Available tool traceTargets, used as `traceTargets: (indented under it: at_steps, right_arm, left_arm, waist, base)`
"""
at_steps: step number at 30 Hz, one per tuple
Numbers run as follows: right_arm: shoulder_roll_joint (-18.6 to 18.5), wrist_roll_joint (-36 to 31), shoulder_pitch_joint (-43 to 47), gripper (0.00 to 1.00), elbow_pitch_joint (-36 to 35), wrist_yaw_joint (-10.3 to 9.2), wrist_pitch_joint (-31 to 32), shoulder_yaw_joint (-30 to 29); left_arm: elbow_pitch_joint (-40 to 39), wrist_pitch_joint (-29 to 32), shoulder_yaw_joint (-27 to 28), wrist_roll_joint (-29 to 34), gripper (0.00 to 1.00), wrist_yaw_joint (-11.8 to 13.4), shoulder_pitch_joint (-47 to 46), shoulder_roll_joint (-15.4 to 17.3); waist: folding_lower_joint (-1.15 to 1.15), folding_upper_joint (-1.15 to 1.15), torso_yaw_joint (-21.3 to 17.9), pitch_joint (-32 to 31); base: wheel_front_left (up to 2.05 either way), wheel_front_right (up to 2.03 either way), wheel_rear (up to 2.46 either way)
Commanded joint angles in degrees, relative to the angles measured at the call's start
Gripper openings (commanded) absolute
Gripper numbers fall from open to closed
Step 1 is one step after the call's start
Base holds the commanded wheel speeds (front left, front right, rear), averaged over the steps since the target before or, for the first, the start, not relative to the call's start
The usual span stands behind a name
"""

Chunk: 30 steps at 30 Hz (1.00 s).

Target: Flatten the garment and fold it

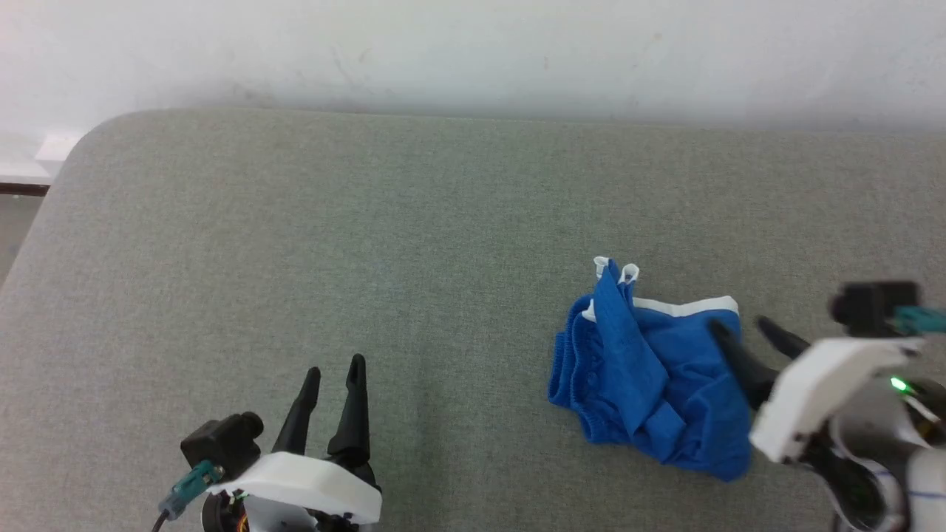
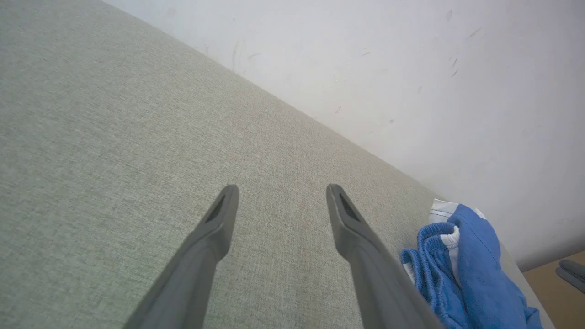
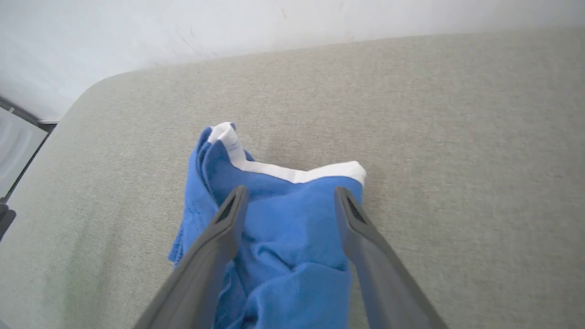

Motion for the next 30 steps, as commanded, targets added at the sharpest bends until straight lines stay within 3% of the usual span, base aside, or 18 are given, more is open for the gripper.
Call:
traceTargets:
  at_steps: [1,6,25,26,27,28,30]
  right_arm:
    - [-0.07,0.55,1.95,1.00,-0.97,-0.04,-0.74,-2.46]
    - [-0.07,1.85,5.50,1.00,-0.47,-0.04,-2.62,-7.18]
    - [-0.07,4.44,-1.26,1.00,17.46,-0.04,-6.33,-4.45]
    - [-0.07,4.59,-1.75,0.45,18.45,-0.04,-6.52,-4.59]
    - [-0.07,4.65,-2.27,0.20,19.32,-0.04,-6.80,-4.64]
    - [-0.07,4.45,-2.75,0.00,20.06,-0.04,-7.02,-4.52]
    - [-0.07,3.88,-3.58,0.00,21.08,-0.04,-7.67,-4.24]
  left_arm:
    - [-0.22,-0.35,0.09,0.05,1.00,-0.47,0.43,0.45]
    - [-0.83,-0.19,0.07,0.14,1.00,-0.25,0.81,0.95]
    - [-2.09,0.96,-0.80,0.41,1.00,0.17,-1.30,1.47]
    - [-2.06,0.94,-0.82,0.40,1.00,0.18,-1.40,1.44]
    - [-2.03,0.89,-0.83,0.40,1.00,0.20,-1.48,1.41]
    - [-2.00,0.83,-0.83,0.38,1.00,0.23,-1.54,1.37]
    - [-1.90,0.69,-0.75,0.30,1.00,0.26,-1.63,1.30]
  waist:
    - [0.00,-0.01,-0.30,0.06]
    - [0.00,-0.01,-0.98,0.58]
    - [0.00,-0.01,1.82,4.14]
    - [0.00,-0.01,1.91,4.24]
    - [0.00,-0.01,1.95,4.32]
    - [0.00,-0.01,1.96,4.37]
    - [0.00,-0.01,1.76,4.28]
  base:
    - [0.00,0.00,0.00]
    - [0.00,0.00,0.00]
    - [0.00,0.00,0.00]
    - [0.00,0.00,0.00]
    - [0.00,0.00,0.00]
    - [0.00,0.00,0.00]
    - [0.00,0.00,0.00]
